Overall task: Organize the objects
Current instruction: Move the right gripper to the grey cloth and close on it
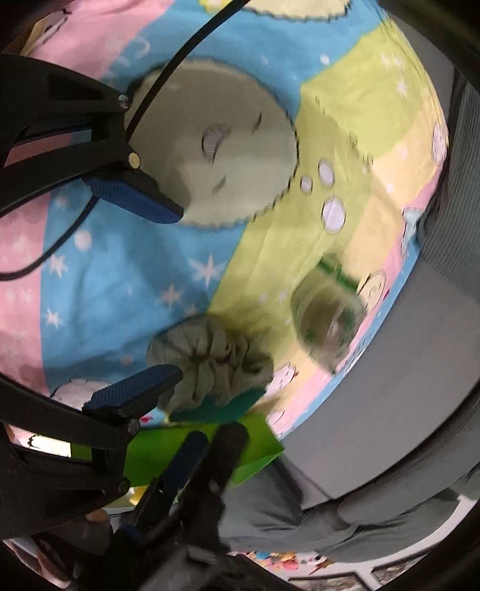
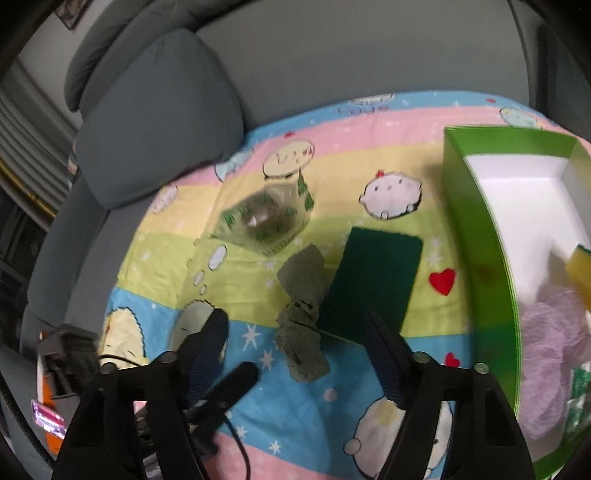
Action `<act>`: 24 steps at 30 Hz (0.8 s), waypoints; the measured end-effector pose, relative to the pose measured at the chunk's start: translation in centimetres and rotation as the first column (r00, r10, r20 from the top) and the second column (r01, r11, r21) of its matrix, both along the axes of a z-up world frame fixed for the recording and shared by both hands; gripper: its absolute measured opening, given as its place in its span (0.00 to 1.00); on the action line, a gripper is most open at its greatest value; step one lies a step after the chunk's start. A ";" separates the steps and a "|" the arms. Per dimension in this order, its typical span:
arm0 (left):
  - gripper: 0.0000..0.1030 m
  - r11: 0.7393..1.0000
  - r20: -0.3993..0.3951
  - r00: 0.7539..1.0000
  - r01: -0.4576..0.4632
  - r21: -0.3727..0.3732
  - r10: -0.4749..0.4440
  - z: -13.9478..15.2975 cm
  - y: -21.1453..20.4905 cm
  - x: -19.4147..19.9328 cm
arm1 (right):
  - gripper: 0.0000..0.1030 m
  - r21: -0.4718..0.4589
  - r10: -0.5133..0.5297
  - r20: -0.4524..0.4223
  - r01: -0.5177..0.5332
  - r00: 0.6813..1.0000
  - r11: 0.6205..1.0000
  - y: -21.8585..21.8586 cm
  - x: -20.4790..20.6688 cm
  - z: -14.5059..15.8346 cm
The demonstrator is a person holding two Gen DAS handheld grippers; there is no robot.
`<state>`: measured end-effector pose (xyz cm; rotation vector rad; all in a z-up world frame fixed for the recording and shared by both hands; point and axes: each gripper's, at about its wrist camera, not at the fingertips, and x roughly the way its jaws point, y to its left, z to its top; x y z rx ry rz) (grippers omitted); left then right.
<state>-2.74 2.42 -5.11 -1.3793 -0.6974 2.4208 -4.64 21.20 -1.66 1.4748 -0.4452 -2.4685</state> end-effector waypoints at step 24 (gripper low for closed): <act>0.80 0.977 -0.009 0.978 -0.210 -0.030 0.210 0.4 -6.7 1.1 | 0.17 -0.181 0.235 0.053 -0.222 0.971 0.958 -2.3 -0.1 -2.5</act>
